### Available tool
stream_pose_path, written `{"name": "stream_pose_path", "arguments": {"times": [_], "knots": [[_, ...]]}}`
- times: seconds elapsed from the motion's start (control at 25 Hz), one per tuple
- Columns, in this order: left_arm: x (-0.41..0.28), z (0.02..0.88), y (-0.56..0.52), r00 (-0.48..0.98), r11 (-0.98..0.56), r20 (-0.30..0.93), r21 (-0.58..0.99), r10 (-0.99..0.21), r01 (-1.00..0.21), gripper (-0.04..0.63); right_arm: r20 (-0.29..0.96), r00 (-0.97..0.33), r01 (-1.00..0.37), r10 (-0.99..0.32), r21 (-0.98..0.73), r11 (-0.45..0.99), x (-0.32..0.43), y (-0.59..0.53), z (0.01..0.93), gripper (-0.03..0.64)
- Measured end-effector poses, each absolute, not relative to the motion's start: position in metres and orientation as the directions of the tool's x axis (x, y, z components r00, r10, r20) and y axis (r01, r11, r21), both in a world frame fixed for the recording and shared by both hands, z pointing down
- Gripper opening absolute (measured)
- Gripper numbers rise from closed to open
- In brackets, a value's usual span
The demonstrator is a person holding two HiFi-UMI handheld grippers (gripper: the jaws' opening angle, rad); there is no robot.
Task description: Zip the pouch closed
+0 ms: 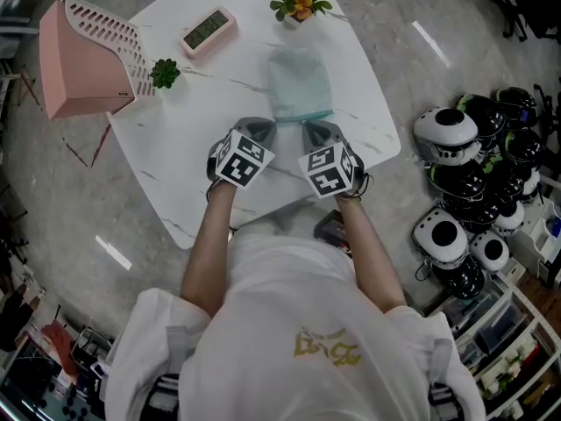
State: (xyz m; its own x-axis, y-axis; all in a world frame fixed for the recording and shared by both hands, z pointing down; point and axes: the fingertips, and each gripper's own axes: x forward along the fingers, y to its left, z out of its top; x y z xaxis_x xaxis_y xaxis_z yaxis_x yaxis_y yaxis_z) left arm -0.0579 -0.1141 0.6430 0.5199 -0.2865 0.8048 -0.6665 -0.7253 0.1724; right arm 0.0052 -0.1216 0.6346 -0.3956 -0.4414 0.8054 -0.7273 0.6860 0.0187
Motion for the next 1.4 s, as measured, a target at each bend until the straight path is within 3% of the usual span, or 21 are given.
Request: {"name": "stream_pose_path", "arguments": {"times": [1.0, 1.08, 1.2, 1.4], "knots": [[-0.085, 0.646, -0.125, 0.441, -0.653, 0.818, 0.109, -0.370, -0.750, 0.044, 0.805, -0.366, -0.791, -0.468, -0.003, 0.612, 0.034, -0.118, 0.631, 0.028], [-0.086, 0.643, -0.127, 0.443, -0.639, 0.809, 0.112, -0.386, -0.761, 0.079, 0.803, -0.370, -0.801, -0.467, -0.021, 0.598, 0.037, -0.117, 0.628, 0.042], [-0.087, 0.632, -0.130, 0.462, -0.573, 0.785, 0.171, -0.413, -0.802, 0.209, 0.790, -0.386, -0.817, -0.476, -0.052, 0.575, 0.038, -0.116, 0.618, 0.058], [-0.084, 0.598, -0.133, 0.478, -0.512, 0.719, 0.196, -0.505, -0.836, 0.218, 0.724, -0.407, -0.855, -0.557, -0.088, 0.511, 0.041, -0.118, 0.583, 0.031]]}}
